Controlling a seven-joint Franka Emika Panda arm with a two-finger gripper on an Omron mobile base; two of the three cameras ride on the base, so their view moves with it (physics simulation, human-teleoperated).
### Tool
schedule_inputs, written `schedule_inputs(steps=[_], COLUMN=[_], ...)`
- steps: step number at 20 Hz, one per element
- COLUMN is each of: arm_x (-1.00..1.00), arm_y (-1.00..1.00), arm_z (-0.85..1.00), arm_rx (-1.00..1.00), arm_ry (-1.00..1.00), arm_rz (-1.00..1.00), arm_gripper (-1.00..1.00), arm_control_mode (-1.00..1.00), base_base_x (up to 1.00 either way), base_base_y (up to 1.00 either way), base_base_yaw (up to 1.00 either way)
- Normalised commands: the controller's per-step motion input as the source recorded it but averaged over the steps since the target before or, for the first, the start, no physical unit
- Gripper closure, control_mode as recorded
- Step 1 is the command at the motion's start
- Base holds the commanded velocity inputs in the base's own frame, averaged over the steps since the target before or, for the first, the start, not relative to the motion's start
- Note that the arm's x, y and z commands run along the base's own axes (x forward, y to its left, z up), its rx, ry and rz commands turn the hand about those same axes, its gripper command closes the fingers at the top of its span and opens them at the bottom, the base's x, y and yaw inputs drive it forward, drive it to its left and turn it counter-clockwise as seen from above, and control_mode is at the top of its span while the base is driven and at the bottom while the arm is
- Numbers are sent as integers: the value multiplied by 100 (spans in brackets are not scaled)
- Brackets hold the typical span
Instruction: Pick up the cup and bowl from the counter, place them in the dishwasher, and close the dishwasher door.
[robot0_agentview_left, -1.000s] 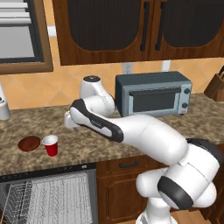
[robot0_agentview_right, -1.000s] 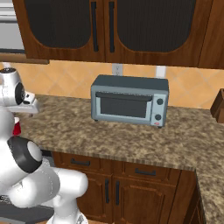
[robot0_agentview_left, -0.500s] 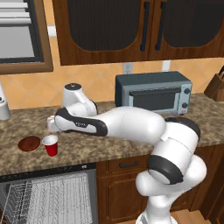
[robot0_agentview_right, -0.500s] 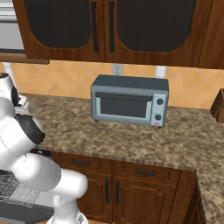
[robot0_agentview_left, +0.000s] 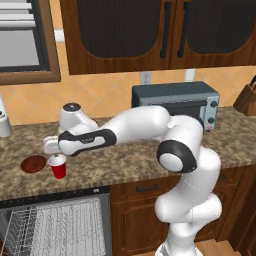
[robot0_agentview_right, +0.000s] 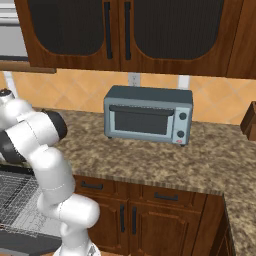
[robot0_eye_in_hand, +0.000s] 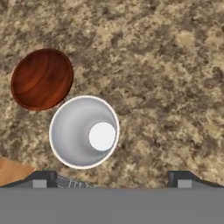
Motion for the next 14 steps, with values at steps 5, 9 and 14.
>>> schedule_inputs(steps=[5,9,14], arm_x=[45,21,0], arm_y=[30,11,-10], arm_z=[-28,-27,-34], arm_rx=[0,-1,-1], arm_ry=[3,2,8], arm_rz=[0,0,0], arm_gripper=[-100,-100,-100], arm_control_mode=[-100,-100,-100], base_base_x=[0,0,0], base_base_y=[0,0,0], base_base_yaw=[0,0,0])
